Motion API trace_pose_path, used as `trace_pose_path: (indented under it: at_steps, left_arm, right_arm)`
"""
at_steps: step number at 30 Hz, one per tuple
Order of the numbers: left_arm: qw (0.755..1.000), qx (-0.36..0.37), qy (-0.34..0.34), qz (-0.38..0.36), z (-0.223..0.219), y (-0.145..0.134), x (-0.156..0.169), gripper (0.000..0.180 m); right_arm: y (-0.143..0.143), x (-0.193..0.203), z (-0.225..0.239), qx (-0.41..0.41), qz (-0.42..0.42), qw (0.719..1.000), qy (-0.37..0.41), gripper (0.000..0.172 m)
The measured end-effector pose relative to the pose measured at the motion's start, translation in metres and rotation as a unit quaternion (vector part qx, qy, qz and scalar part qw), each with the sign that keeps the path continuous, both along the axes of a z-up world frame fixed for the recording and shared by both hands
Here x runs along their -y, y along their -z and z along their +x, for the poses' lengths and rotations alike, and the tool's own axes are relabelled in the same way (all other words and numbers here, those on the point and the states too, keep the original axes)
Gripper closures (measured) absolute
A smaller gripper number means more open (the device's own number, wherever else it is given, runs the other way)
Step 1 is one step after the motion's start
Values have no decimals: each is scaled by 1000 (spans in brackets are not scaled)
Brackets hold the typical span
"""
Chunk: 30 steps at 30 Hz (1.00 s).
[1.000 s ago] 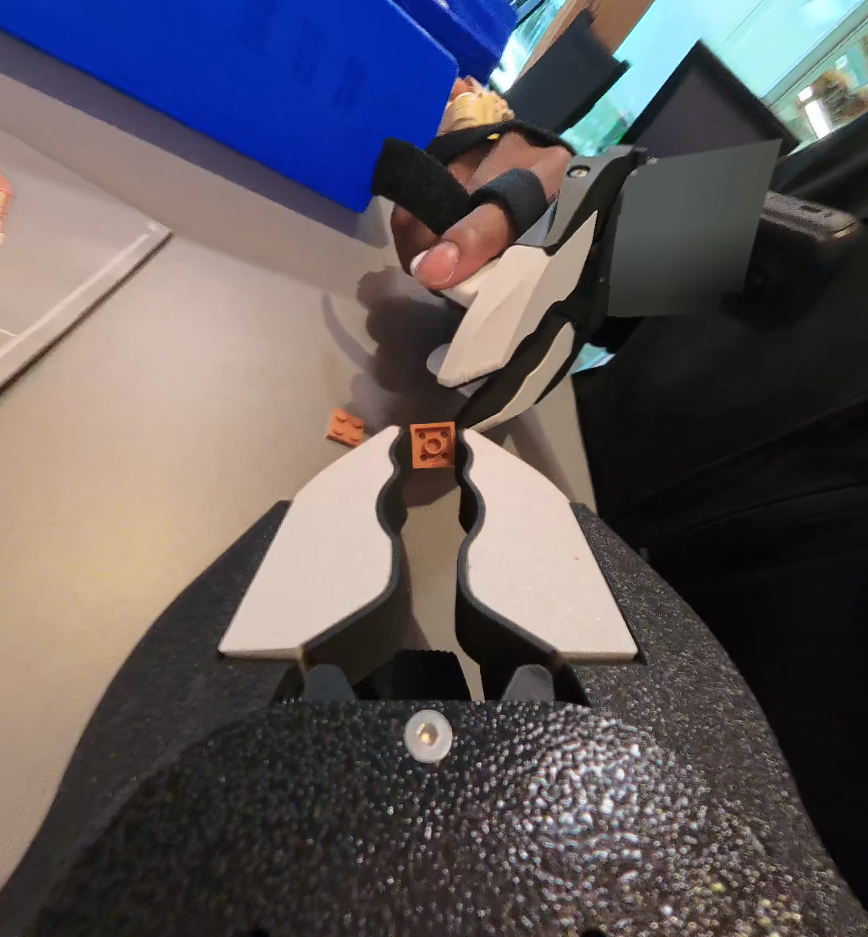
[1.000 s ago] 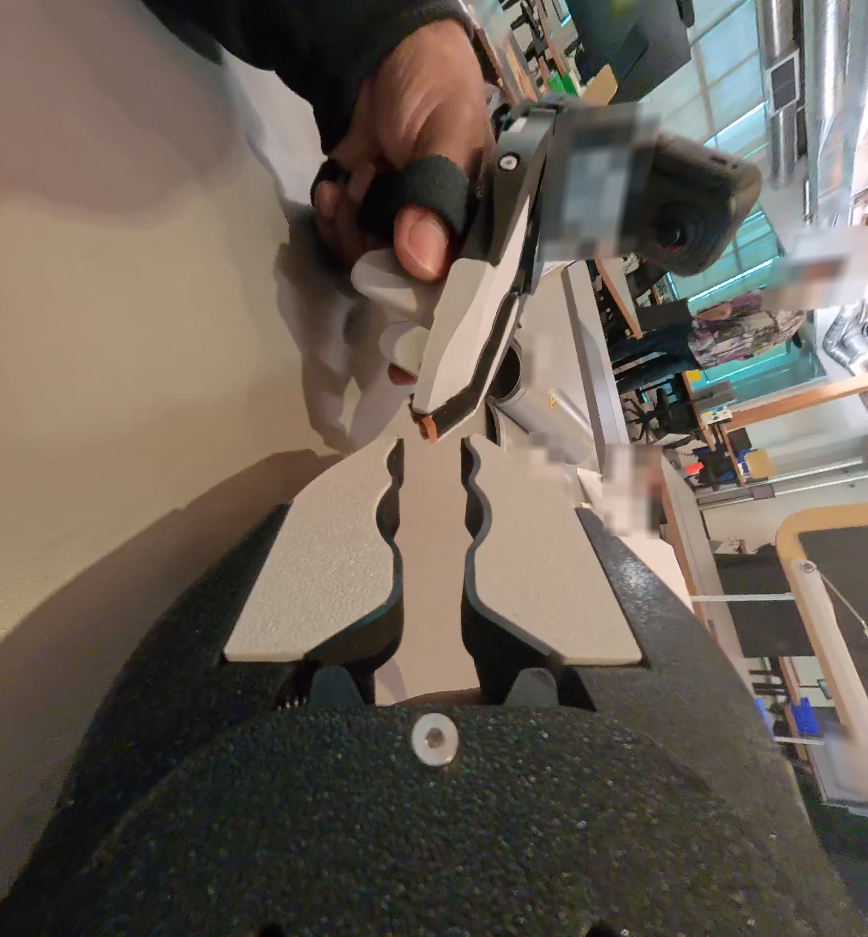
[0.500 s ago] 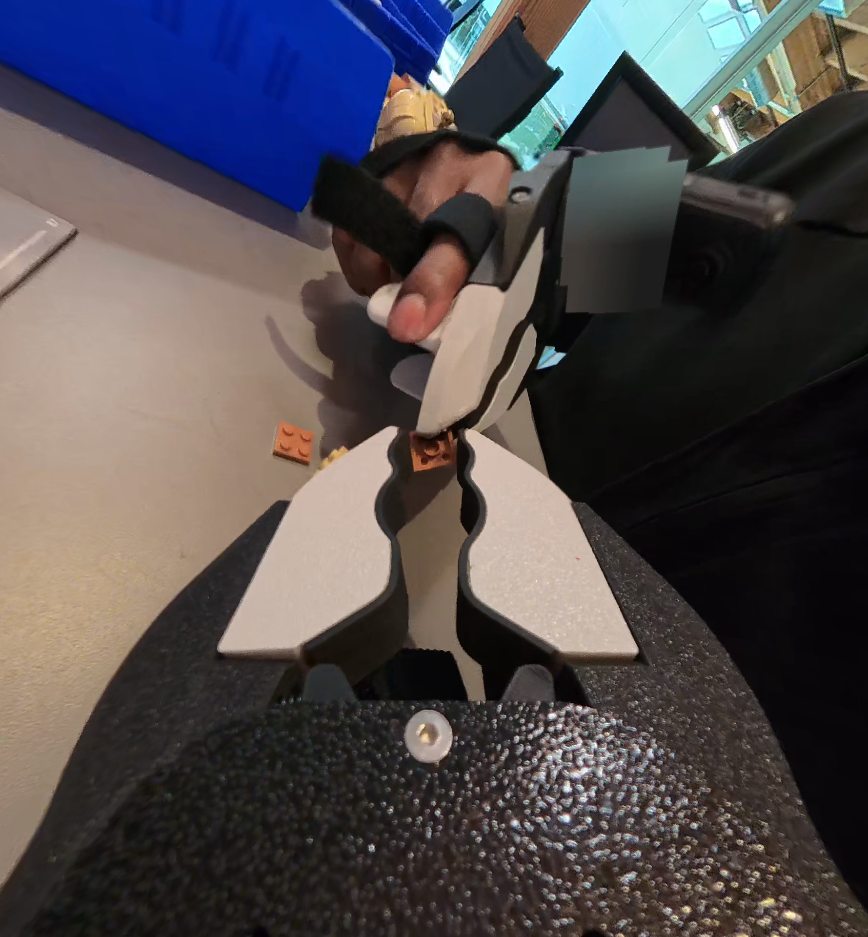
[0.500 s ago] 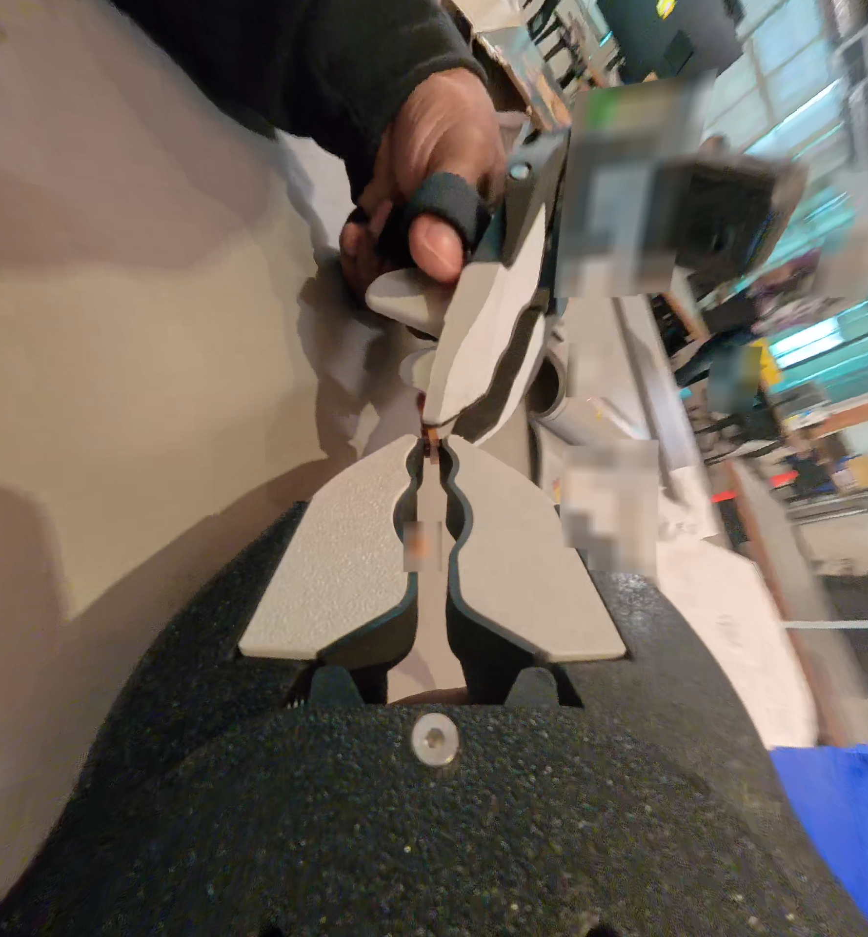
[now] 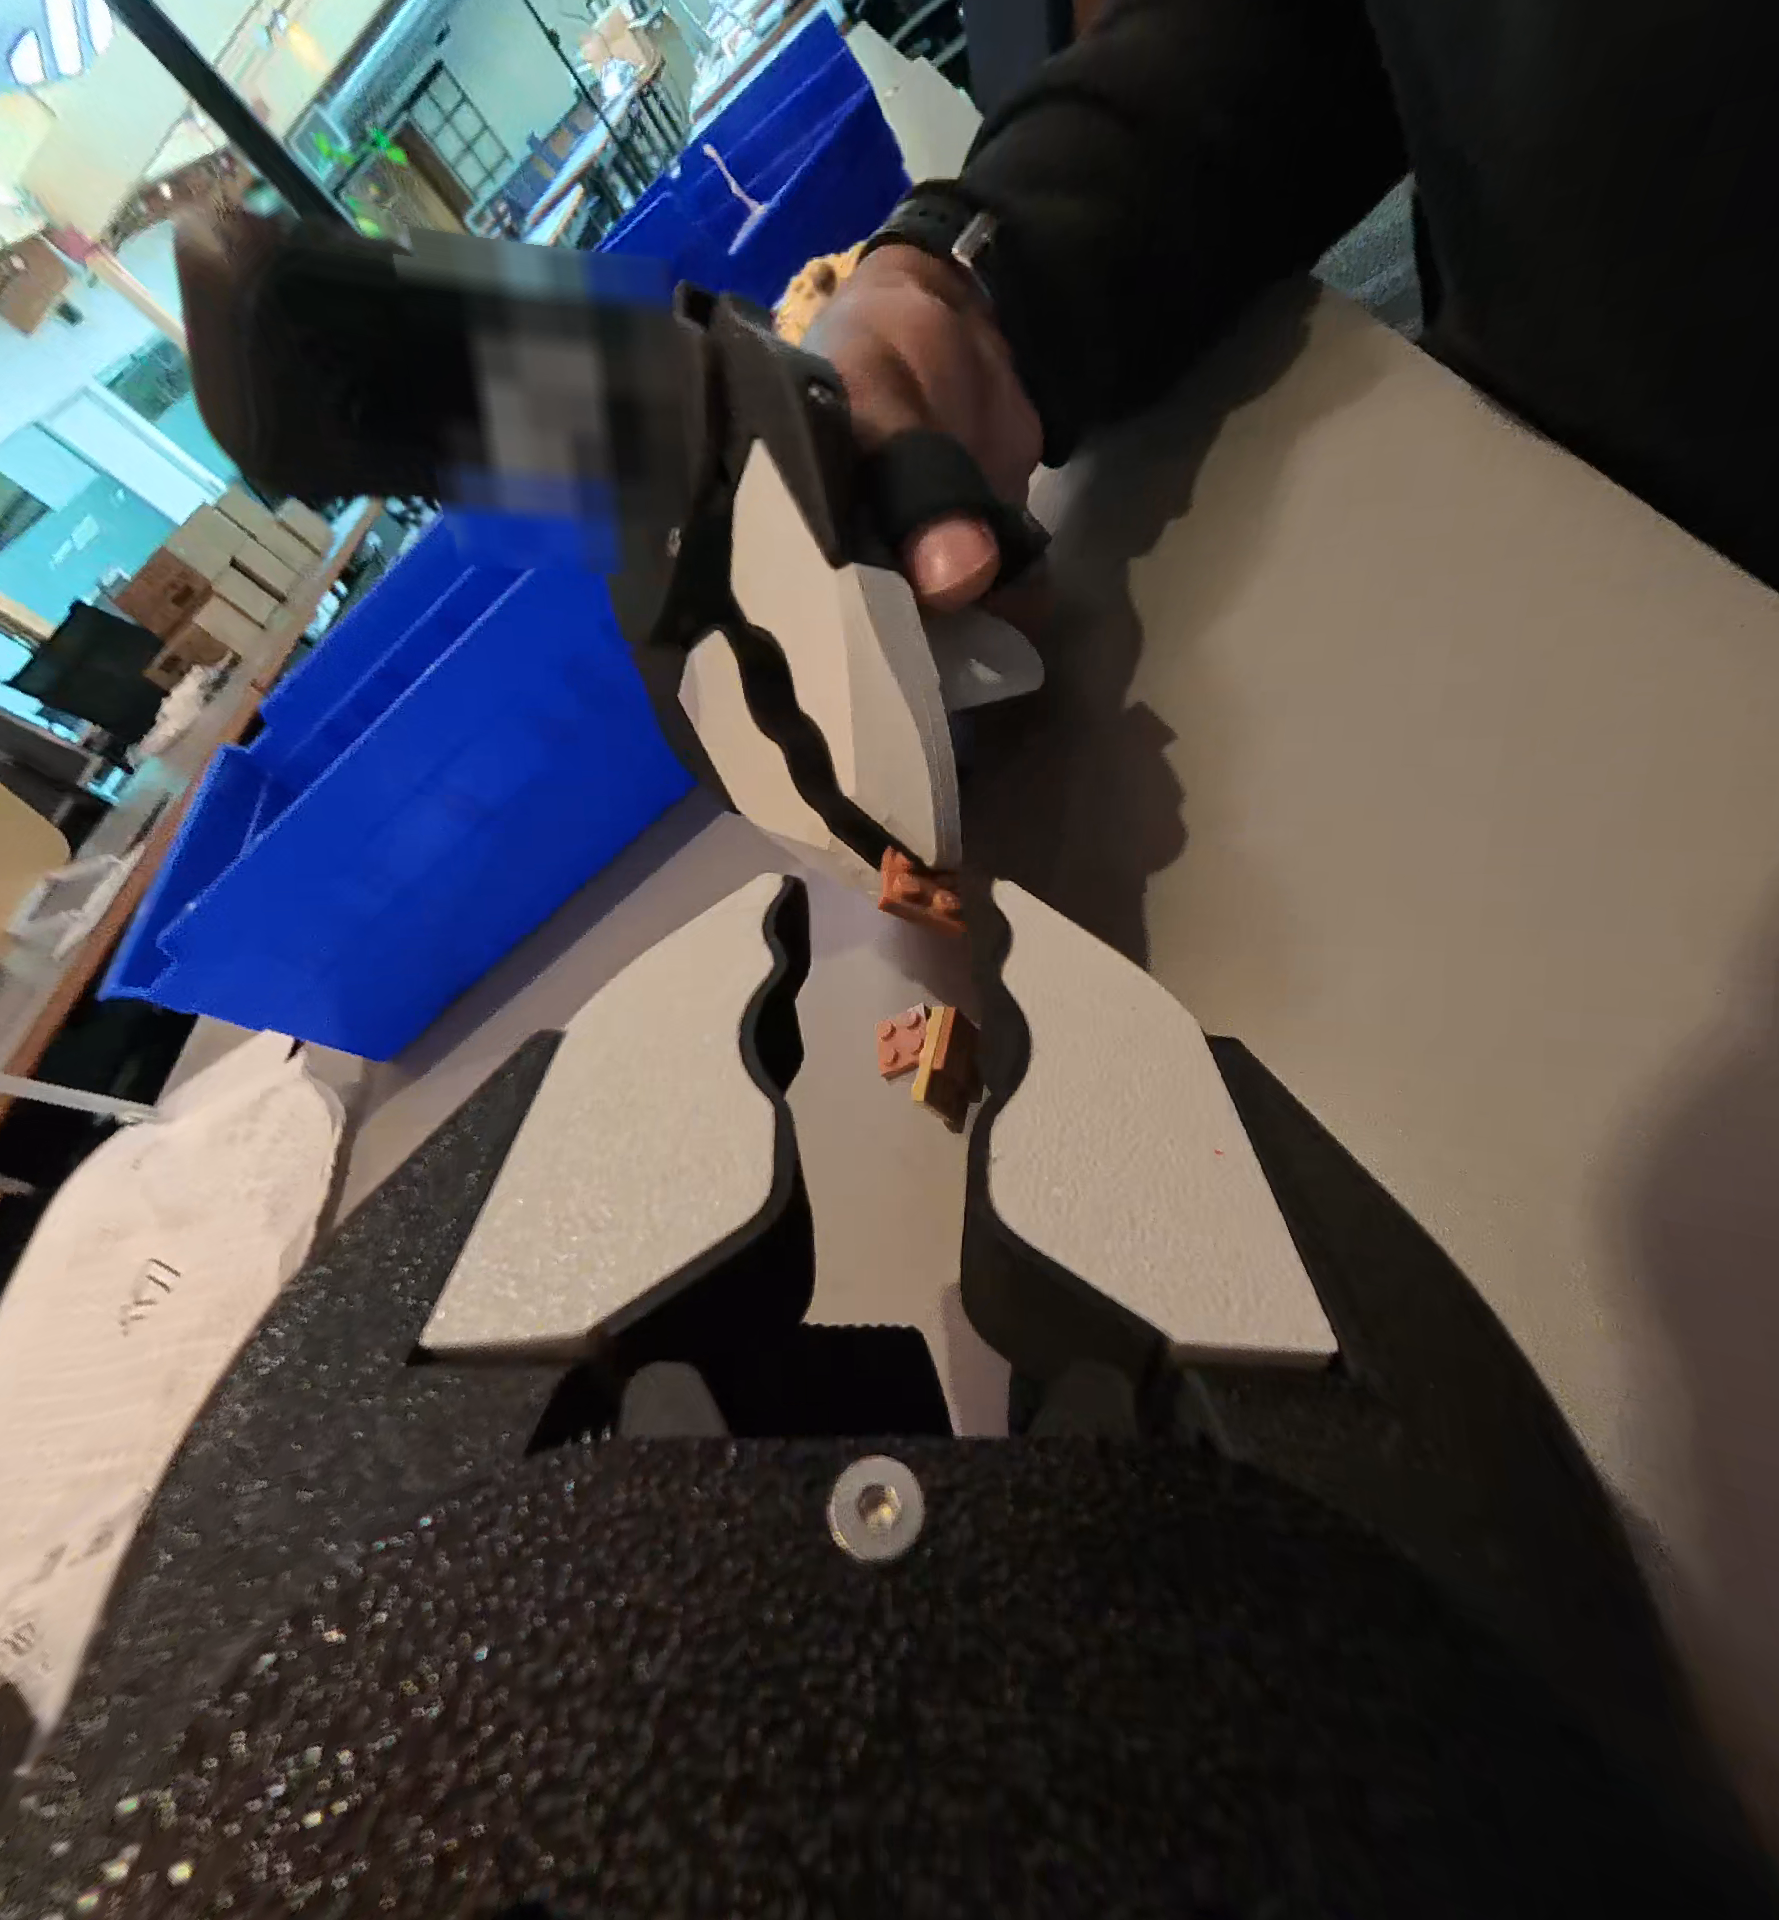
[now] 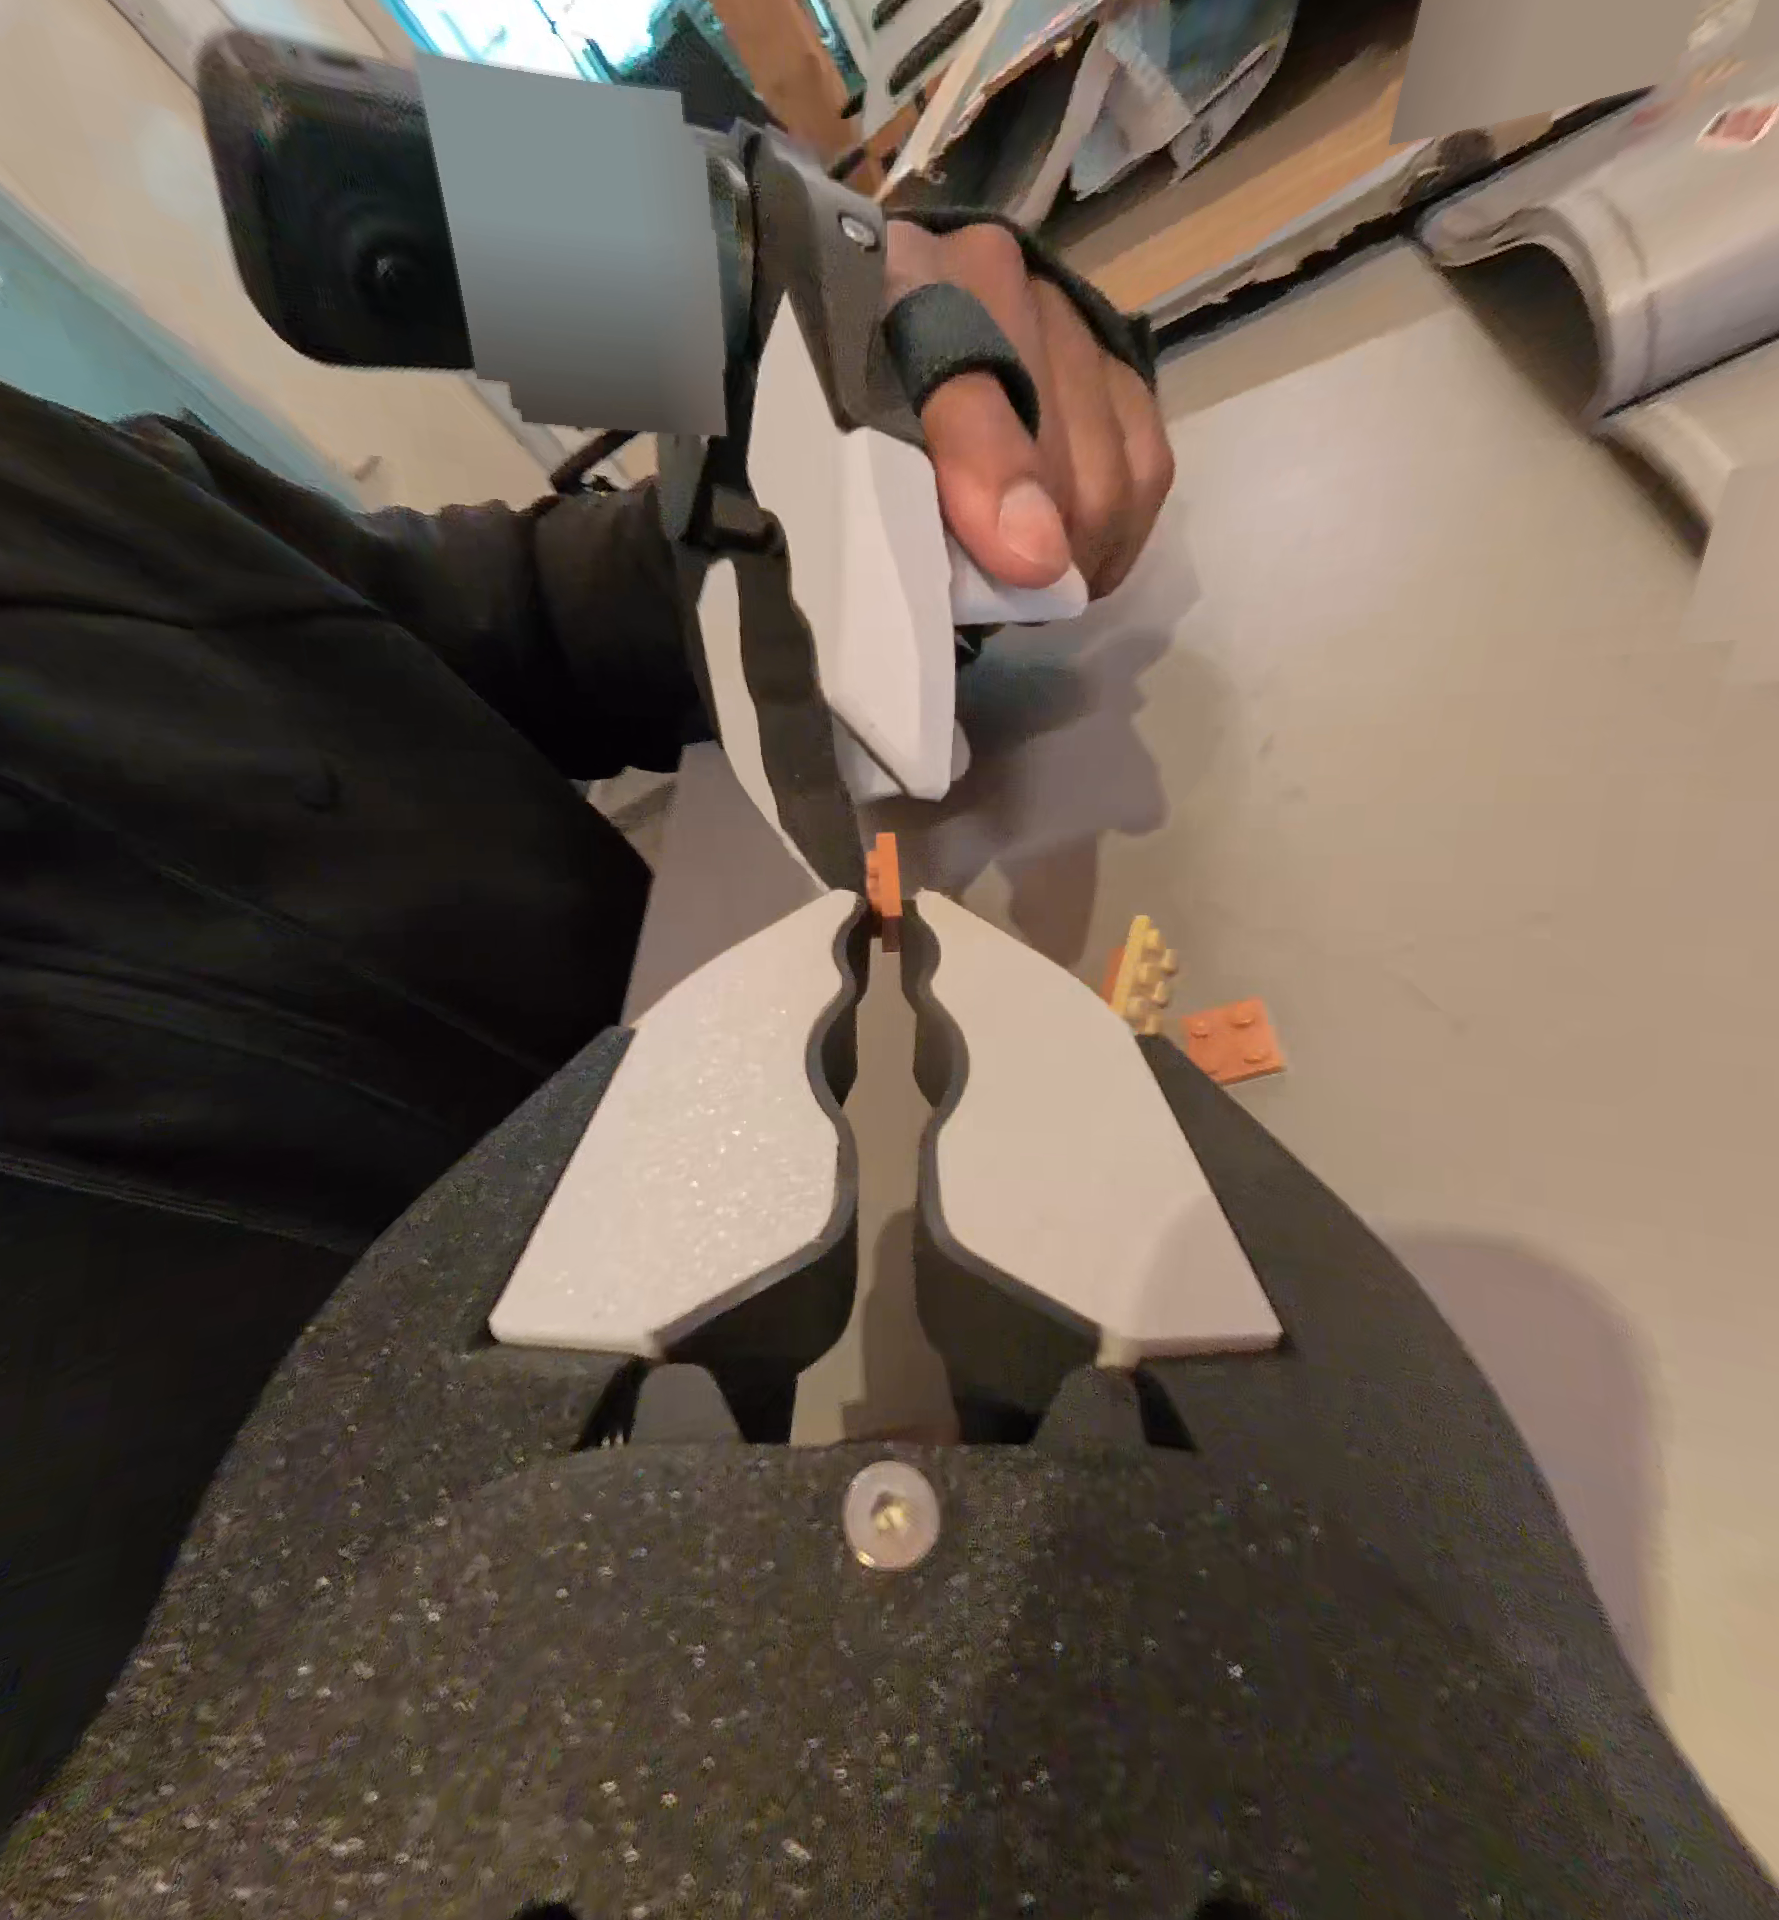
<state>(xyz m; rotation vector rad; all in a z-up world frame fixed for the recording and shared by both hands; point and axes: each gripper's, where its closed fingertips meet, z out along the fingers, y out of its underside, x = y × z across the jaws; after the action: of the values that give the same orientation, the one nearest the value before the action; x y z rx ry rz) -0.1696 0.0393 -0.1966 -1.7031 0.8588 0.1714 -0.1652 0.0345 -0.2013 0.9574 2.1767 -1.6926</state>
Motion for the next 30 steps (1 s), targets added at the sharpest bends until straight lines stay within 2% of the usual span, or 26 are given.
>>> trace_pose_path:
  at_steps: [7, 11, 15, 19, 21, 23, 26, 30]
  left_arm:
    - [998, -46, 25, 36, 9, -1, 1, 154]
    - [997, -47, 34, 43, 12, -1, 1, 163]
    - [998, -49, 32, 34, 11, 1, 2, 163]
    - [1000, 14, 6, -1, 0, -1, 1, 164]
    - [997, 60, -15, -42, -11, 2, 3, 164]
    - [990, 104, -45, -80, -23, 6, 3, 164]
    - [968, 188, -78, -150, -34, 18, 5, 164]
    - [925, 294, -101, -219, -37, 30, 8, 164]
  right_arm:
    - [-8, 5, 6, 50, -59, 997, -20, 167]
    - [-8, 6, 7, 61, -67, 996, -24, 167]
    - [-6, 6, 6, 39, -53, 998, -21, 166]
    - [-3, -1, -6, -38, 8, 999, 14, 156]
    - [3, -10, -16, -103, 78, 991, 42, 152]
    - [14, -20, -23, -161, 170, 970, 59, 151]
    - [36, -25, -25, -208, 283, 935, 50, 148]
    - [51, -16, -22, -218, 322, 921, 34, 149]
